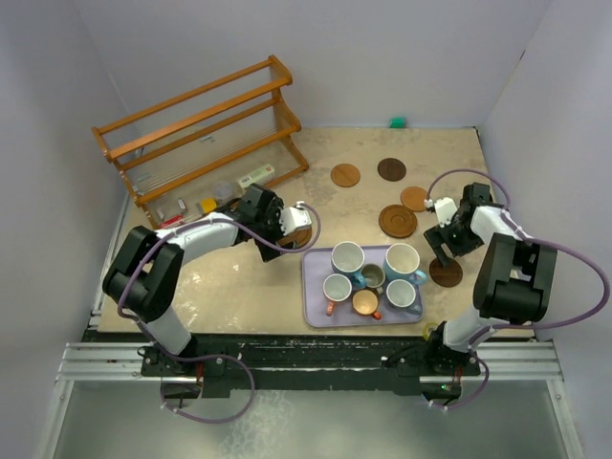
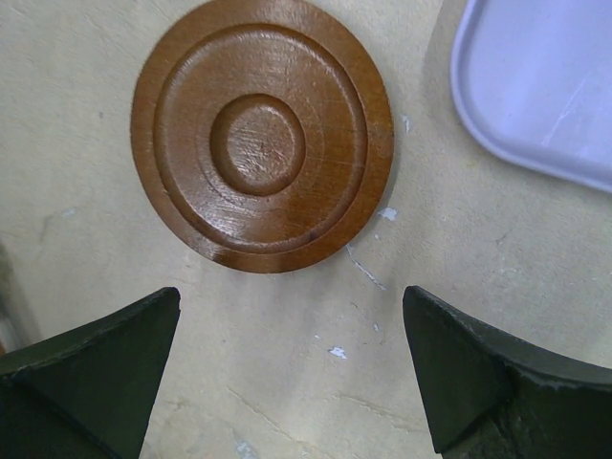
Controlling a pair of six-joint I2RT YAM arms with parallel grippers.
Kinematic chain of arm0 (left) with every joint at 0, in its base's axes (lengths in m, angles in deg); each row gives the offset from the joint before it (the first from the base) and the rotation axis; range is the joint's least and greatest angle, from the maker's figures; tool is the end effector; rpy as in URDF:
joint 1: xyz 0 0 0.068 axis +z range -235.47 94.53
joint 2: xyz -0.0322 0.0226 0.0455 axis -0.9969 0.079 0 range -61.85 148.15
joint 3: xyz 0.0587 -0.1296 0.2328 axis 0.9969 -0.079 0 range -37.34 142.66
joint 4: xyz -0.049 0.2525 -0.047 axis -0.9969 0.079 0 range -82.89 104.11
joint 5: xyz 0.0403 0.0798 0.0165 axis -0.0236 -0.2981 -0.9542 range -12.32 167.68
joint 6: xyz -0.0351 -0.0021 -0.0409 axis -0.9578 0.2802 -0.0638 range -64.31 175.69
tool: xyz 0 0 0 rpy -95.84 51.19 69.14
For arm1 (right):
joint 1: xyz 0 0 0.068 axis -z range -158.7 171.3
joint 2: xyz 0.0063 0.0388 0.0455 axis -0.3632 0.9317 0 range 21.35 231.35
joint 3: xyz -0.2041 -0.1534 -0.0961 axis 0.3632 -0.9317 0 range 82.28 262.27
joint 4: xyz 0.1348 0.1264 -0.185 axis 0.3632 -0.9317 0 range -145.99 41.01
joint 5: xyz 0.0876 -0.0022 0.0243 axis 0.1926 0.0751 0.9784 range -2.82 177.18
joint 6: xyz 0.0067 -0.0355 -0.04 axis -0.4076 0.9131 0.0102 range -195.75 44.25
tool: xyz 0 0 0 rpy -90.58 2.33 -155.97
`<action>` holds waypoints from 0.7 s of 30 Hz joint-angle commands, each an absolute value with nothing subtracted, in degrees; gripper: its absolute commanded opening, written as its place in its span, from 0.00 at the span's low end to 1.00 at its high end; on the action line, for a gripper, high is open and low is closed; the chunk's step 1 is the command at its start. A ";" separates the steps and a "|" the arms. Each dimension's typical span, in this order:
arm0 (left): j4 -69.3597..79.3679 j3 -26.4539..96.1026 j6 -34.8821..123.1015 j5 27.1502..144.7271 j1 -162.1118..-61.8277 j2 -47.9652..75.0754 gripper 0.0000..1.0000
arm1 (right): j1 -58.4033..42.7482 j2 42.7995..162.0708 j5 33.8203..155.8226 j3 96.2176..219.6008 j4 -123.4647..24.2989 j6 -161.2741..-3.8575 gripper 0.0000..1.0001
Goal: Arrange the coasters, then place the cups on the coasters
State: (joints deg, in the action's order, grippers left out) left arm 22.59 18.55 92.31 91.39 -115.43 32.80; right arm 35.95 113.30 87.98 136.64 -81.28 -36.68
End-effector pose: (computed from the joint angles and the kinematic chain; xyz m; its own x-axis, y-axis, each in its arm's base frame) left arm 0.2848 -0.1738 0.1819 -0.2032 0.7860 -0.5839 0.9051 0.3783 0.1943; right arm 0.2879 -0.0747 0.1725 -0.8617 -0.4261 -0.2754 -0.3798 0.9017 -0.2068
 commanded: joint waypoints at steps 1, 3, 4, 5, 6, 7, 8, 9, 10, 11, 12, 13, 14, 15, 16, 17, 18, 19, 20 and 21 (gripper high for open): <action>20.76 18.97 92.08 90.22 -115.08 34.76 0.96 | 36.15 114.83 89.63 138.09 -77.91 -35.79 0.85; 20.73 19.47 92.40 89.68 -115.08 35.85 0.96 | 36.15 115.53 89.67 138.17 -76.91 -35.78 0.83; 20.90 19.91 92.74 89.38 -115.04 36.44 0.96 | 36.13 115.94 89.30 138.32 -76.03 -35.81 0.82; 21.12 20.32 92.85 89.06 -115.08 36.96 0.96 | 36.15 116.36 88.83 138.63 -74.92 -36.00 0.81; 21.16 20.78 92.93 88.60 -115.09 37.60 0.96 | 36.15 116.81 88.78 139.00 -74.53 -36.61 0.79; 21.28 21.15 93.25 88.24 -115.09 38.16 0.96 | 36.15 117.26 89.29 139.17 -74.56 -37.09 0.78; 21.69 21.71 93.57 88.03 -115.05 38.96 0.96 | 36.11 117.87 89.86 139.14 -74.64 -37.66 0.77; 21.77 22.24 93.68 87.74 -115.08 39.72 0.96 | 36.08 118.28 90.24 141.07 -74.65 -38.25 0.76; 21.78 22.75 93.50 87.11 -115.07 40.47 0.96 | 36.06 118.97 90.52 141.92 -74.57 -38.75 0.75; 21.79 23.44 93.22 86.91 -115.09 41.31 0.96 | 36.06 119.46 90.93 142.59 -74.50 -39.31 0.74; 21.93 24.05 93.08 86.73 -115.01 41.93 0.96 | 36.06 119.97 91.34 143.13 -74.46 -40.00 0.73; 22.03 24.58 92.98 86.83 -115.00 42.51 0.96 | 35.94 120.43 91.78 143.63 -74.55 -40.32 0.72; 22.12 25.33 93.00 87.15 -114.98 43.14 0.95 | 35.79 120.87 91.97 144.15 -74.57 -40.66 0.71; 22.14 25.77 92.92 87.42 -115.04 43.54 0.95 | 35.66 121.17 92.01 144.58 -74.33 -40.87 0.70; 22.14 26.45 92.80 87.65 -115.03 44.01 0.95 | 35.51 121.52 92.01 144.83 -74.08 -41.16 0.70; 22.26 27.22 92.72 87.98 -115.02 44.48 0.95 | 35.34 121.92 92.08 145.26 -73.93 -41.39 0.69; 22.43 27.96 92.68 88.23 -115.00 44.99 0.95 | 35.08 122.35 92.10 145.78 -73.75 -41.64 0.69; 22.73 28.95 92.69 88.53 -115.07 45.68 0.95 | 34.91 122.90 92.04 146.43 -73.63 -42.10 0.68; 23.42 30.06 92.77 88.80 -115.08 46.45 0.95 | 34.73 123.65 92.09 147.15 -73.74 -42.42 0.68; 24.05 31.19 92.78 89.22 -115.08 47.30 0.94 | 34.48 124.12 92.18 147.91 -74.09 -42.71 0.67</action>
